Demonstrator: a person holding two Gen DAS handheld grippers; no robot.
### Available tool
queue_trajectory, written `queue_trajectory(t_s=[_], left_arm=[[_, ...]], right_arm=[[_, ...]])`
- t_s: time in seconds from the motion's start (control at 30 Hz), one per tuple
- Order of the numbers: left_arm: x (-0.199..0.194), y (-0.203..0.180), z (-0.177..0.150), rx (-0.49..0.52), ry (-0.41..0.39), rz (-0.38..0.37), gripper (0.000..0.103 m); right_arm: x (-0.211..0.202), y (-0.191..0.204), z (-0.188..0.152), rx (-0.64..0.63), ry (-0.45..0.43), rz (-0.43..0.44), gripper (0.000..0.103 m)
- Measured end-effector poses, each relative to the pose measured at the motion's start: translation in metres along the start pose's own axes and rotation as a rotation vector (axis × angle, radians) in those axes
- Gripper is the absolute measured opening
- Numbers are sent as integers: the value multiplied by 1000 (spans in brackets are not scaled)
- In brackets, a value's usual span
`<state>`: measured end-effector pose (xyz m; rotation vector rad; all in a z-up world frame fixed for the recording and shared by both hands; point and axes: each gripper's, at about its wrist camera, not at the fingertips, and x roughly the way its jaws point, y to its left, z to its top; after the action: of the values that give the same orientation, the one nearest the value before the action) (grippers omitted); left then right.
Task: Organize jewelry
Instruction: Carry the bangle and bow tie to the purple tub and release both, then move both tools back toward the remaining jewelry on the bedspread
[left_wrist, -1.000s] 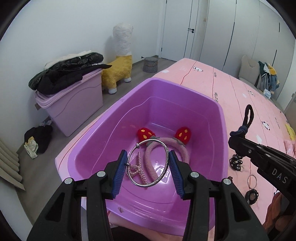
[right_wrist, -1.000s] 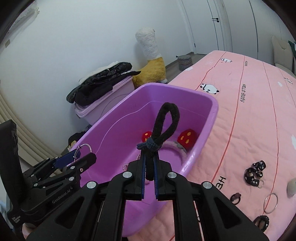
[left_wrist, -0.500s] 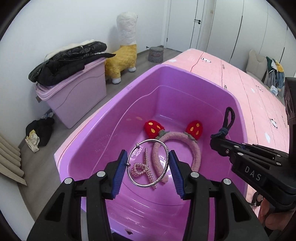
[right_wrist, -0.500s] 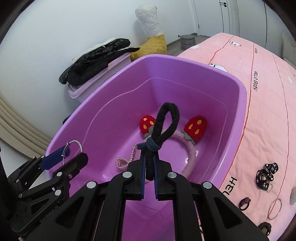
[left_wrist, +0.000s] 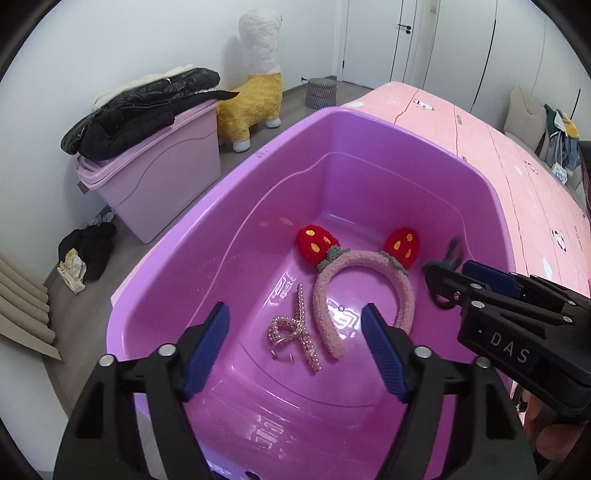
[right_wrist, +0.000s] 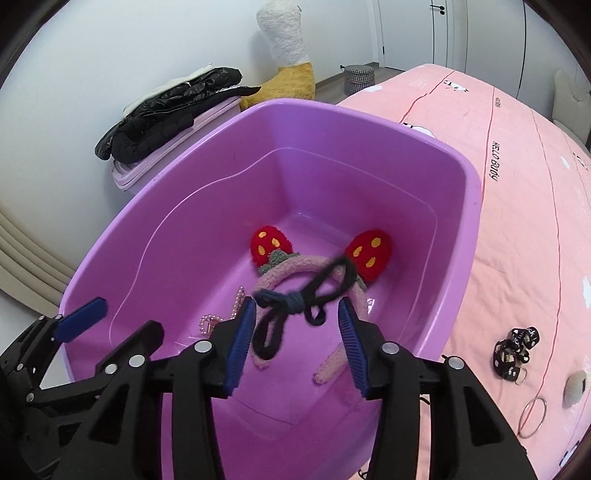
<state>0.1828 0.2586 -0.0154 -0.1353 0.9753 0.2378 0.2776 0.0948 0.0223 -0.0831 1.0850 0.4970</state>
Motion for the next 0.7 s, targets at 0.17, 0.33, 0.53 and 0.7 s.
queue_trajectory(t_s=[0.17,0.33,0.53,0.7], left_arm=[[0,4,0,-20,4,6,82],[-5,2,-1,-18,-1,10,82],[-12,0,-2,-9,-13,23,82],[-20,0,-4,-4,-21,33,82]], right_arm=[[-8,-6,0,13,-24,-5,47],[-11,-10,-1,28,-31,-4,47],[-14,-10,-1,37,-34,-2,47],[-21,-12,-4,44,-44,3,47]])
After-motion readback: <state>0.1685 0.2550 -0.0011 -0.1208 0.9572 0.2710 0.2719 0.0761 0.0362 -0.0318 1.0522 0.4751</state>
